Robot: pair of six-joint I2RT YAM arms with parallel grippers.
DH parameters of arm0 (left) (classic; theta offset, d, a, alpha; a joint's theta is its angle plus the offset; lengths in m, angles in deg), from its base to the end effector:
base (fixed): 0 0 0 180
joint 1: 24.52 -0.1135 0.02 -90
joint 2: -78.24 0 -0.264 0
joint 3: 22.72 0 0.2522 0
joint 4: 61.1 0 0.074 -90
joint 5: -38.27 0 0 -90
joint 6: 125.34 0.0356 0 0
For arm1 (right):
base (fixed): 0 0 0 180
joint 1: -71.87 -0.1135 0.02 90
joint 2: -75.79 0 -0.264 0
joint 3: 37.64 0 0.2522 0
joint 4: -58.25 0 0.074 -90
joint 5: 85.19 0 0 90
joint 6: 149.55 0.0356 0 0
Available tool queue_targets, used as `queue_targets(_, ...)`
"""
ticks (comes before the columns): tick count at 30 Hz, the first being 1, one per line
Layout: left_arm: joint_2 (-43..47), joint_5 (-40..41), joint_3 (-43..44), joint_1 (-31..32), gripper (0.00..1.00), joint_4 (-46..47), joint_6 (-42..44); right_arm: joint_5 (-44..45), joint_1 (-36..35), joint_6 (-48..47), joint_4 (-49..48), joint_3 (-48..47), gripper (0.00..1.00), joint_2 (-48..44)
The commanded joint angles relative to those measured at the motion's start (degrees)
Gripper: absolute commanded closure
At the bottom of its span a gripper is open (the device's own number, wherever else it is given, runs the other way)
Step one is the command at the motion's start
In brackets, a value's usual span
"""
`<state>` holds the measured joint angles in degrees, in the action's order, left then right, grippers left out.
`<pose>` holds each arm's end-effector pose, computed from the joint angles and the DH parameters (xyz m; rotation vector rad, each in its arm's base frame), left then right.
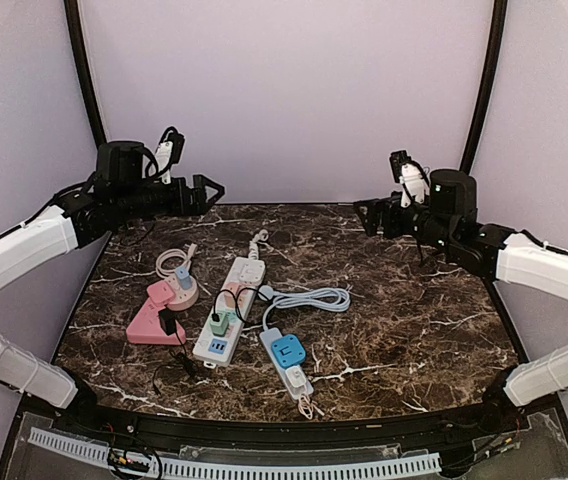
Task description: Pull the plug off the socket
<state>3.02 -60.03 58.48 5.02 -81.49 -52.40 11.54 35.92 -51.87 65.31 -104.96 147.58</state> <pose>0.2665 -0.1570 0.3679 0.3086 1.8519 -0.6999 0.2421 0.1704 0.3228 -0.3538 1.7570 0.4455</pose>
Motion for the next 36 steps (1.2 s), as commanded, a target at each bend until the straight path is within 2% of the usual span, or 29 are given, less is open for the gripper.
queue_targets(1, 1.71, 12.14, 3.56, 0.08, 0.01, -7.14, -0.44, 6.83, -0.09, 3.31, -0.27, 0.33, 0.02, -4.76)
queue_targets(3, 2.84, 20.61, 3.54, -0.07, 0.01, -8.31, -4.01, 8.40, -0.01, 5.58, -1.78, 2.69, 0.02, -8.11)
queue_targets(4, 3.17, 22.23, 3.24, -0.09, 0.01, -8.44, -4.81, 11.53, 0.00, 8.55, -0.79, 3.70, 0.02, -9.44)
queue_targets(6, 3.46, 24.06, 3.67, -0.31, 0.01, -9.15, -5.31, 17.95, 0.52, 17.35, 8.18, 2.22, 0.01, -10.76)
queue_targets(10, 1.37, 26.53, 5.09, -0.44, 0.01, -13.39, -7.40, 14.08, 2.33, 16.68, 17.29, -0.79, 0.02, -10.05)
queue_targets(14, 0.15, 23.30, 4.62, -0.45, 0.01, -15.07, -8.77, 8.61, 3.12, 19.83, 15.85, 3.63, 0.02, -11.38)
queue_targets(17, -0.27, 19.73, 4.31, -0.37, 0.01, -16.58, -10.52, 0.00, 3.09, 20.47, 12.73, 6.73, 0.02, -10.97)
queue_targets(19, -0.25, 16.38, 3.00, -0.32, 0.01, -16.12, -12.12, -4.82, 2.40, 19.79, 14.68, 5.51, 0.04, -8.23)
queue_targets(22, -1.00, 12.13, 0.27, 0.77, 0.01, -15.43, -14.43, -3.87, -1.83, 18.68, 16.79, 2.95, 0.05, -3.20)
queue_targets(28, -2.33, 10.76, -3.43, 5.34, 0.01, -16.10, -17.97, -3.04, -12.14, 17.30, 22.55, -3.61, 0.07, 5.55)
queue_targets(33, -2.60, 9.69, -5.60, 7.67, 0.01, -17.04, -19.88, -6.44, -18.45, 18.22, 26.58, -8.02, 0.10, 11.64)
queue_targets(36, -2.48, 8.62, -6.43, 8.55, 0.01, -16.35, -21.06, -10.76, -19.68, 18.87, 27.20, -8.80, 0.11, 14.52)
